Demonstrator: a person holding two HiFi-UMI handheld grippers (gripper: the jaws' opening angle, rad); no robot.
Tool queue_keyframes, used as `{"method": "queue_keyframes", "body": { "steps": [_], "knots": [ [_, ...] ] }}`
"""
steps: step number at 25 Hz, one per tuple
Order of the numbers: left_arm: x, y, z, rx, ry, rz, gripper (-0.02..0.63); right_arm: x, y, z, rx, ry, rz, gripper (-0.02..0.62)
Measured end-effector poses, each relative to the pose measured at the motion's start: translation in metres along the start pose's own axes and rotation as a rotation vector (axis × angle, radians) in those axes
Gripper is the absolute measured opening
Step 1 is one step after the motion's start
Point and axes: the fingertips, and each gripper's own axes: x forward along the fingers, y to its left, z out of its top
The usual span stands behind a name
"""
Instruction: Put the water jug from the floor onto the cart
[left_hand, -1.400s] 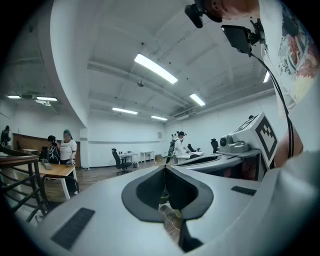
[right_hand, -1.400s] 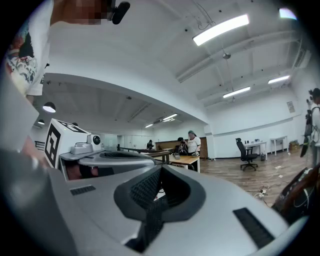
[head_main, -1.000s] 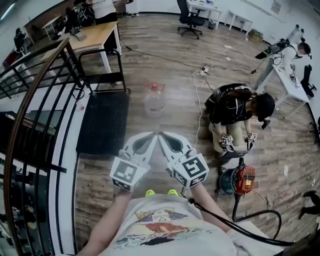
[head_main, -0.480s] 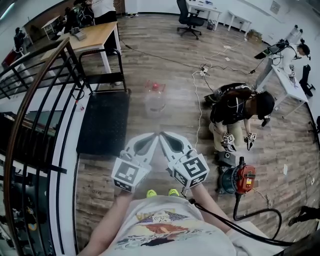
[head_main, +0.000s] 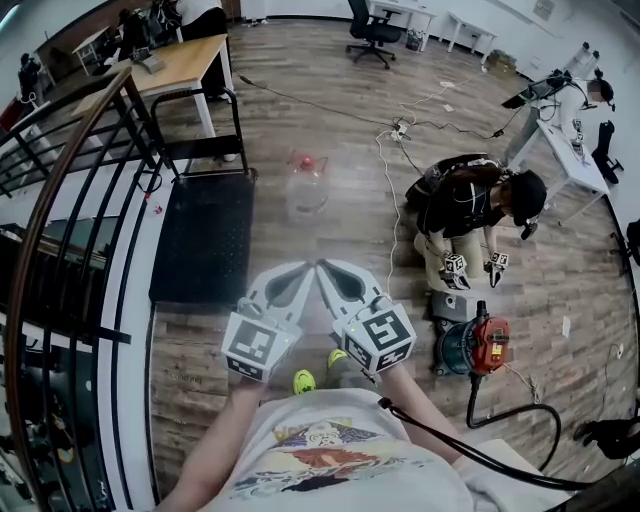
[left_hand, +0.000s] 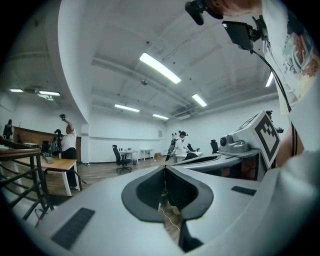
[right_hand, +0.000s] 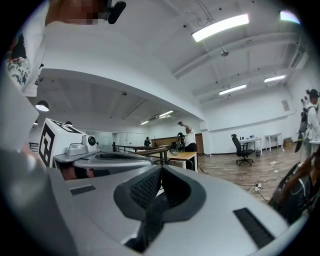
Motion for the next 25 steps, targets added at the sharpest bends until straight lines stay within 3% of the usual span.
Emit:
{"method": "queue_keyframes", "body": {
  "steps": [14,25],
  "knots": [
    [0.025,0.027,-0.014,-0.017,0.025,0.029,0.012,0.035,-0.026,-0.012,0.000,0.032,0.027,0.018],
    [0.110,0.062,-0.012,-0.031,0.033,0.082,0.012,0.078,-0.107,-0.008,0.015,0.034,0.080,0.019]
  ]
}}
